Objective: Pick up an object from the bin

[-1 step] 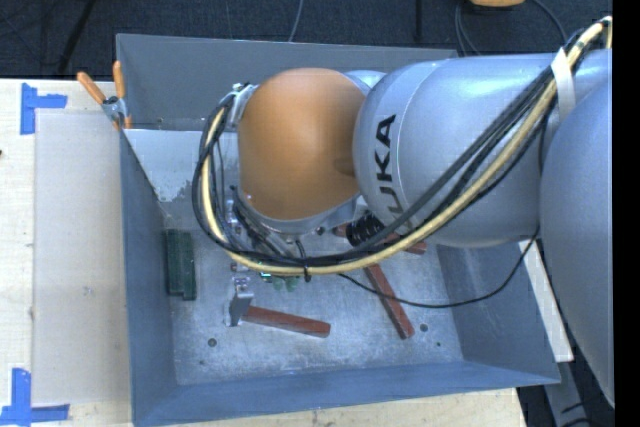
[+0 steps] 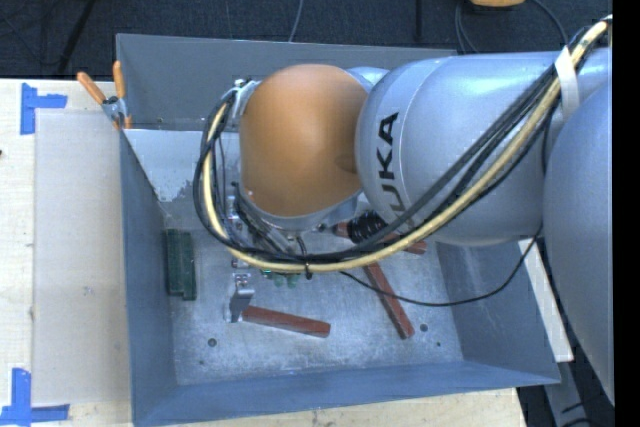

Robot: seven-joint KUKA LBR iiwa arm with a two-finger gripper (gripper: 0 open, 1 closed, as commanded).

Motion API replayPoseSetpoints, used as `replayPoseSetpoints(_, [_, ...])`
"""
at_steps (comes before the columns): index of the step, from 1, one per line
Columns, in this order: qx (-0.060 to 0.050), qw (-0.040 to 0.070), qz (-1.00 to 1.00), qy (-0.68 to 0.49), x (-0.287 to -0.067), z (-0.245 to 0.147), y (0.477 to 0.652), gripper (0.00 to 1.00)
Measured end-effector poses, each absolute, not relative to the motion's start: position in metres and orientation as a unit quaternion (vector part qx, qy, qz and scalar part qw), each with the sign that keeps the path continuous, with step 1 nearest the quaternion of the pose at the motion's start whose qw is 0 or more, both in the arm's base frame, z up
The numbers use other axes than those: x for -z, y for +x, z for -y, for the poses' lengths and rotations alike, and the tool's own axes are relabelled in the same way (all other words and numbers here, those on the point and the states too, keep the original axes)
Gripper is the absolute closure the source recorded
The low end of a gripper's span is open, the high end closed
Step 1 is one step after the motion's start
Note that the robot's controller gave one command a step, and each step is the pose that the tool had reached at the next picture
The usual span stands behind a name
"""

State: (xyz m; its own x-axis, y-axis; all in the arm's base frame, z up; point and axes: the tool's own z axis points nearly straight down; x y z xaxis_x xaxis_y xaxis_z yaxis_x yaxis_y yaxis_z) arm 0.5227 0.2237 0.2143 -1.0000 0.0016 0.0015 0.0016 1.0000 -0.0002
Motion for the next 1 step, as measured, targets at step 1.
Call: replayPoseSetpoints(1, [0.0,-0.001,0.999,0.045,-0.175,-0.2077,0.5178,0.0])
